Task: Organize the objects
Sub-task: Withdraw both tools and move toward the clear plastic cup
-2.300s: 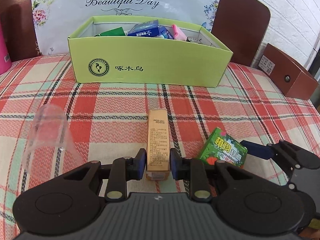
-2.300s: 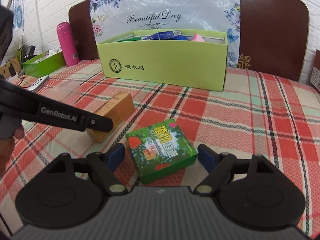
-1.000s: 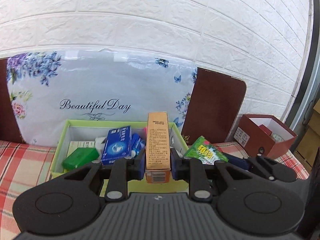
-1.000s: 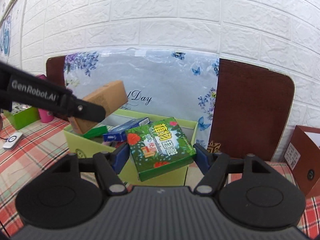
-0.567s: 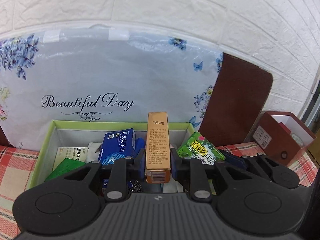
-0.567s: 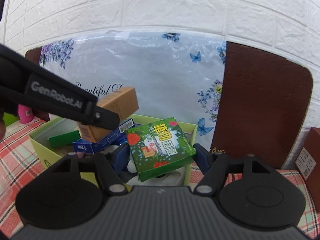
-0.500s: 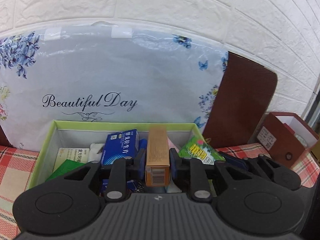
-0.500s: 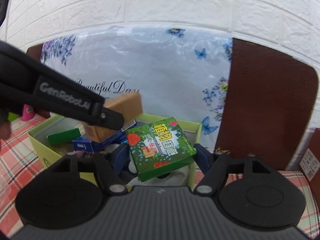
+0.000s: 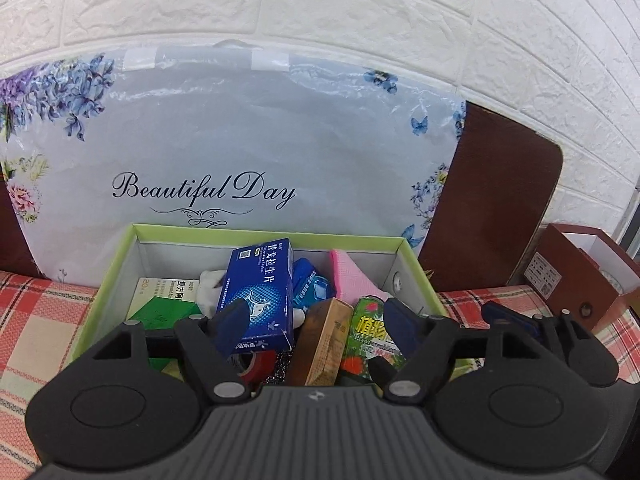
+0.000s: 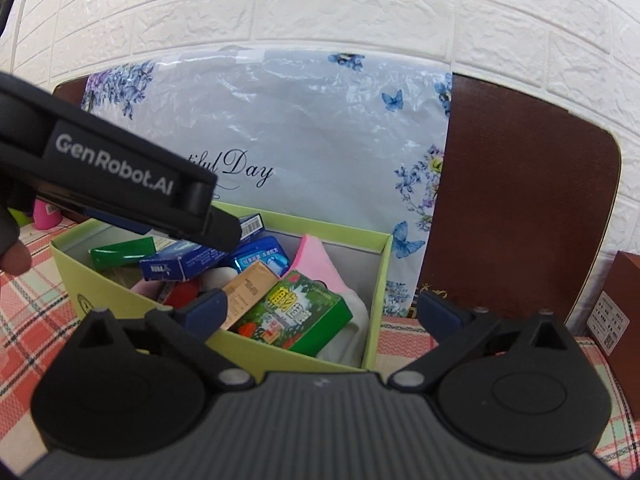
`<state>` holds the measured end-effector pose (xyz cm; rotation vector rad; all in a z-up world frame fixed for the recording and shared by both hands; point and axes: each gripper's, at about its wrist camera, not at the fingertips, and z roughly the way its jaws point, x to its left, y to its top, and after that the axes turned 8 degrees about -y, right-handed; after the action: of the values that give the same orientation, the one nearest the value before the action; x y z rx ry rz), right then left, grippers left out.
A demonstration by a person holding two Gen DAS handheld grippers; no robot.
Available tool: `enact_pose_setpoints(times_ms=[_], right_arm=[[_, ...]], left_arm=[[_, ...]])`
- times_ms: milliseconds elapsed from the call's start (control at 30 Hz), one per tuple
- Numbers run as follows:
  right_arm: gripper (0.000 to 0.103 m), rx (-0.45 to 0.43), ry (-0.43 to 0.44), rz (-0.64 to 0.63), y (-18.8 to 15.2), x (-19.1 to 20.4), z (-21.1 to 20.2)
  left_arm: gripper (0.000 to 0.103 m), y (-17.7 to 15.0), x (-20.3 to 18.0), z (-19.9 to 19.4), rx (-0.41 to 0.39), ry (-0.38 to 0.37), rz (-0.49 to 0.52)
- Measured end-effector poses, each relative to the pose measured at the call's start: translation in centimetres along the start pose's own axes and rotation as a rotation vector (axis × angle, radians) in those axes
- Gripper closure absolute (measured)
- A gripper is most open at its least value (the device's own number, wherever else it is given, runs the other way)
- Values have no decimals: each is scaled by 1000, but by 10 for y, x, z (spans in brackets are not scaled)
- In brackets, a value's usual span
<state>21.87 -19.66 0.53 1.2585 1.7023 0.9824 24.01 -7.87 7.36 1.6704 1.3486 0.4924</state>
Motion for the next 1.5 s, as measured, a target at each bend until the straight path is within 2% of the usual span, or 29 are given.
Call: enact_pose_setpoints(times_ms=[167,333,700,1233,1500], right_arm=[[0,-10,1,9,3,-3,-22],[0,-13,8,38,0,-8,-49],[0,13,15,100,-20,0,-103],[0,97,78,96,-49,31,-125],[0,150,110,78,-64,48,-126]], left_arm=[[26,0,-11,-28,0,11,12],[24,-8,-22,-56,-11,67,50],[24,-48,-24,-100,8,59,-2],[24,-100,14,-122,79,103,-132],[24,-128,43,-140,76,110,-179]])
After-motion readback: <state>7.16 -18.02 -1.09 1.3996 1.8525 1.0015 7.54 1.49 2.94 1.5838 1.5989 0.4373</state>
